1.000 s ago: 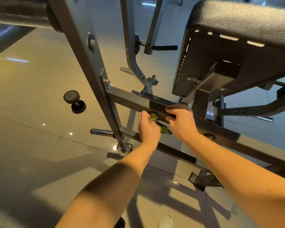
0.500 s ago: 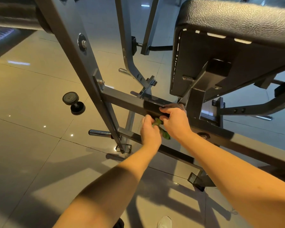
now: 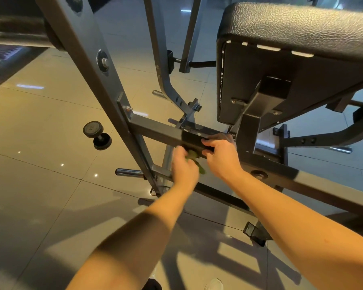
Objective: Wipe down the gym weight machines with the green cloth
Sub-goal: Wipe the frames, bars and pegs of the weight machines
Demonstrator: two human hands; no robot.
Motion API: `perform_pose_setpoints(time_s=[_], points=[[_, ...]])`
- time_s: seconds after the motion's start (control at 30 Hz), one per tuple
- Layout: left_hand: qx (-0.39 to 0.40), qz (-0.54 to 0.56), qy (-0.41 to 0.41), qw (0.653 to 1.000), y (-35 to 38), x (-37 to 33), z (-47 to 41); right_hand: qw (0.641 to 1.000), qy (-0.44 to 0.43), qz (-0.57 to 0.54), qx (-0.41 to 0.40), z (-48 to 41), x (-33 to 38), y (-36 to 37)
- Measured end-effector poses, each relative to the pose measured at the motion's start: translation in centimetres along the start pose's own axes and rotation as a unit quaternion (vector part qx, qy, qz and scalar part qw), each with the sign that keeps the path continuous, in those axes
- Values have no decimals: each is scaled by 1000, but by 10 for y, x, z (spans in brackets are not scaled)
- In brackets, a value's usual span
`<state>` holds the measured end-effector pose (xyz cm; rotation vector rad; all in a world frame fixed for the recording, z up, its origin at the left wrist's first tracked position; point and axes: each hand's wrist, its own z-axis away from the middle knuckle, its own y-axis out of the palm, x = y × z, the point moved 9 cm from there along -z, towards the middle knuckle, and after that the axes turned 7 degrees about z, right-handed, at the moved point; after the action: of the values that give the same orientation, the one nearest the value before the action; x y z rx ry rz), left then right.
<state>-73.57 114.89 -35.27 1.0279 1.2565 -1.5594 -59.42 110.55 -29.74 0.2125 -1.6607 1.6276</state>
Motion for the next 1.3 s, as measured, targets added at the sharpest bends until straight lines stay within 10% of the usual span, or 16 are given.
perform_pose_setpoints(time_s=[0.37,0.6,0.87,1.1,1.3], points=[[-122,-7,-40,992,-83,-3,-52,1000,15,-17,-3,0,-3,-2],[-5,-46,4,999,-22,-11,-13,1000,15,-11,-11,-2,1,-3],[-173,16,-40,984,-129,-15,-86,1000,26,-4,3,1,4,-6],[-21,21,-45,999,-149,-56,-75,1000,-27,1,2,16,68,-24],[118,41,45,991,-180,-157,-47,965,-30,-235,116,16,160,-23]])
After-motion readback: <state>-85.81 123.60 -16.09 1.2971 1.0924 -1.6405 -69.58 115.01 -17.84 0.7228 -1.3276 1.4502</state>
